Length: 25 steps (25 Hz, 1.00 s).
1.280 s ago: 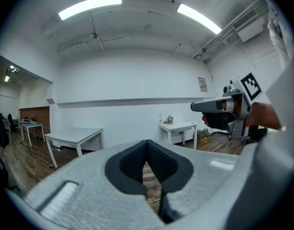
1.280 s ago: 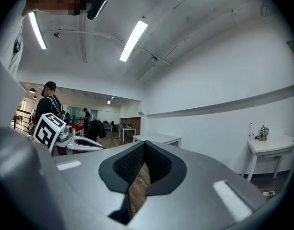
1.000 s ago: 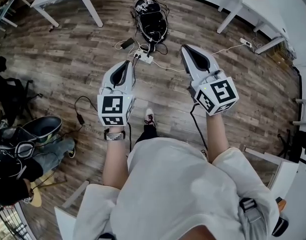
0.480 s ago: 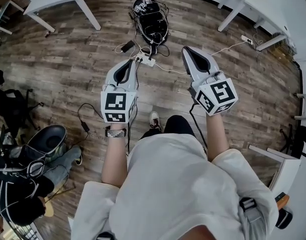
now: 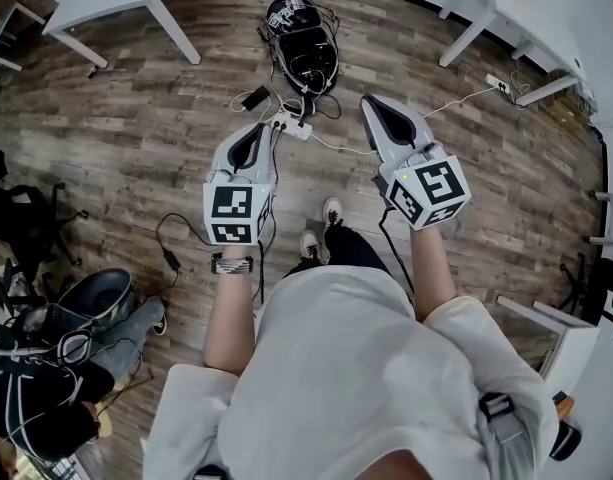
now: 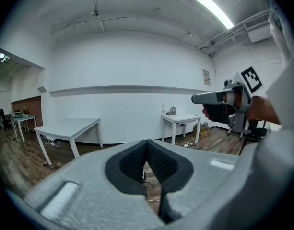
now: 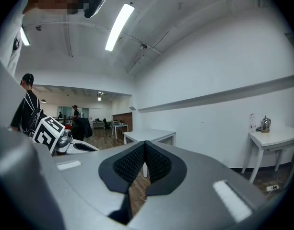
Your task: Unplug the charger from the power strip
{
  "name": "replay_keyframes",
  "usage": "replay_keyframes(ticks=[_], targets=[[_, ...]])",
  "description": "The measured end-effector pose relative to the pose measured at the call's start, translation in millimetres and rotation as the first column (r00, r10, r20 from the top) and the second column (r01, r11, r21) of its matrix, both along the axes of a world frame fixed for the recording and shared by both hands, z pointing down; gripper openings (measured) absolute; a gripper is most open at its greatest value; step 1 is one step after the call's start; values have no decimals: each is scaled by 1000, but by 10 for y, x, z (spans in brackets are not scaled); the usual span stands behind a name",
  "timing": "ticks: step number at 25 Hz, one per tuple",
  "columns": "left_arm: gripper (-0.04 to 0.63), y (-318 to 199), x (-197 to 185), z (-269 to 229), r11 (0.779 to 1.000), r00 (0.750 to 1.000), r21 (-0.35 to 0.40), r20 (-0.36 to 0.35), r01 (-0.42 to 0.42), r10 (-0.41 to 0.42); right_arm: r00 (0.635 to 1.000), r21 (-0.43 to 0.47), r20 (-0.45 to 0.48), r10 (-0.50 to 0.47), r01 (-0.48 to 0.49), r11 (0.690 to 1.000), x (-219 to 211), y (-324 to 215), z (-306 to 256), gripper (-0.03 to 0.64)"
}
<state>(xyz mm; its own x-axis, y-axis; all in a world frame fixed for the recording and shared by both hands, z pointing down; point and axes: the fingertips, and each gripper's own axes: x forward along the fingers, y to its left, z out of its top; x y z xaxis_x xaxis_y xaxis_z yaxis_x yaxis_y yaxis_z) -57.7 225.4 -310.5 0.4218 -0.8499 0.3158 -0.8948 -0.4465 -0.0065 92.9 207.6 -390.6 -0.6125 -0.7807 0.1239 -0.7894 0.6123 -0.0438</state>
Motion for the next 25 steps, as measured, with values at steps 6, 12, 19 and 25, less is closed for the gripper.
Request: replay_keyframes(ticks=[6,12,19,25], targets=[[3,-378,98,177,999,1000,-36,13,19,-19,998,-10,-39,-41,41,999,39,-405,138,2],[3,-663,327,335,997,999,-71,20,33,-31,997,-35,-31,-72,71,997,224,-793,281,2],[3,-951,446,504,993,998,-97,35,64,-61,994,-62,1,-106,105,992,347,-1143,437,2],[3,-1078,466,727,987,996,-133,33,85,-81,993,-110,6,-116,116,987,386,-1327,683,2]])
